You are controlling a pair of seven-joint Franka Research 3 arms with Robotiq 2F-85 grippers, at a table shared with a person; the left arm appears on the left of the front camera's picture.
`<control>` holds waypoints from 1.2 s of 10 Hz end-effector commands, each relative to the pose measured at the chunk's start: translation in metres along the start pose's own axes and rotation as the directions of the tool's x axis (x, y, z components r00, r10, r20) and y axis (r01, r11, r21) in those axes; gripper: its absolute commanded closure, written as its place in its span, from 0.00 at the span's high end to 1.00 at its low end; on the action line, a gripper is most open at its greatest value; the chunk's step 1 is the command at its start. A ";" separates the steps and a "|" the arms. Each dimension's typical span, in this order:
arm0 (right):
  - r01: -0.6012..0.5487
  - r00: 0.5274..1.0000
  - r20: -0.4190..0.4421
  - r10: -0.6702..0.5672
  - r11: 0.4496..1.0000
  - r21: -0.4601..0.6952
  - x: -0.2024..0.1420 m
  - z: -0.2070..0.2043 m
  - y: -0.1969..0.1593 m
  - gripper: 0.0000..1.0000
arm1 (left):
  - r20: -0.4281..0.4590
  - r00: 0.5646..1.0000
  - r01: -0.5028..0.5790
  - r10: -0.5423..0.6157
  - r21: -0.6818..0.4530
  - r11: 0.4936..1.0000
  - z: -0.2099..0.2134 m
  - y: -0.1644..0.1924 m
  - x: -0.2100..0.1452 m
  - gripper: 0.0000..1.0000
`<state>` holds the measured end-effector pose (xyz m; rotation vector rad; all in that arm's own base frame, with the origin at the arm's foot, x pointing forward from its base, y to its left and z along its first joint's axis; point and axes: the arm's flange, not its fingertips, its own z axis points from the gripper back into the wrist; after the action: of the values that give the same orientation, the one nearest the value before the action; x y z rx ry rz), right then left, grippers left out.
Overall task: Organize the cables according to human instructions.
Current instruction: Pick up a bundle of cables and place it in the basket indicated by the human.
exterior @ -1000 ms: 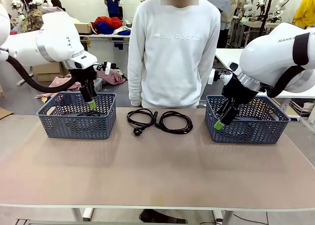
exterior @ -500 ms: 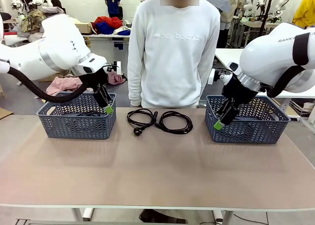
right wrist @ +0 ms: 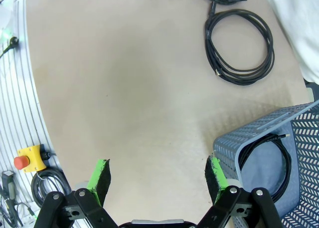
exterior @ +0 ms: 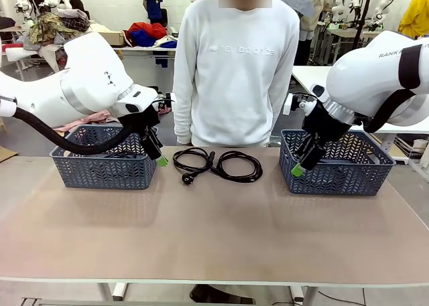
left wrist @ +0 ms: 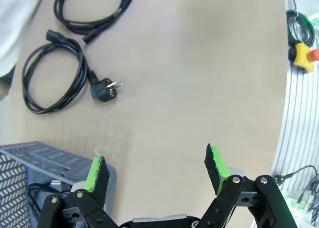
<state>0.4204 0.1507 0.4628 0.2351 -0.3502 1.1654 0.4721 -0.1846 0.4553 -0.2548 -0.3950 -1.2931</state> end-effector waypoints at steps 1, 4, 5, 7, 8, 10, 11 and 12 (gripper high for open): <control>0.012 1.000 -0.003 -0.012 1.000 -0.006 0.000 0.001 0.000 1.00 | -0.019 1.000 -0.012 0.012 0.002 1.000 0.001 -0.001 0.002 1.00; 0.012 1.000 -0.003 -0.012 1.000 -0.006 0.000 0.001 0.000 1.00 | 0.000 1.000 0.000 0.000 0.000 1.000 0.000 0.000 0.000 1.00; 0.012 1.000 -0.003 -0.012 1.000 -0.006 0.000 0.001 0.000 1.00 | 0.000 1.000 0.000 0.000 0.000 1.000 0.000 0.000 0.000 1.00; 0.012 1.000 -0.003 -0.012 1.000 -0.006 0.000 0.001 0.000 1.00 | 0.000 1.000 0.000 0.000 0.000 1.000 0.000 0.000 0.000 1.00; 0.012 1.000 -0.003 -0.012 1.000 -0.006 0.000 0.001 0.000 1.00 | 0.000 1.000 0.000 0.000 0.000 1.000 0.000 0.000 0.000 1.00; 0.012 1.000 -0.003 -0.012 1.000 -0.006 0.000 0.001 0.000 1.00 | 0.000 1.000 0.000 0.000 0.000 1.000 0.000 0.000 0.000 1.00; 0.012 1.000 -0.003 -0.012 1.000 -0.006 0.000 0.001 0.000 1.00 | 0.000 1.000 0.000 0.000 0.000 1.000 0.000 0.000 0.000 1.00; 0.012 1.000 -0.003 -0.012 1.000 -0.006 0.000 0.001 0.000 1.00 | 0.000 1.000 0.000 0.000 0.000 1.000 0.000 0.000 0.000 1.00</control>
<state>0.4204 0.1507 0.4628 0.2351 -0.3502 1.1653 0.4715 -0.1866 0.4545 -0.2556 -0.3904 -1.2901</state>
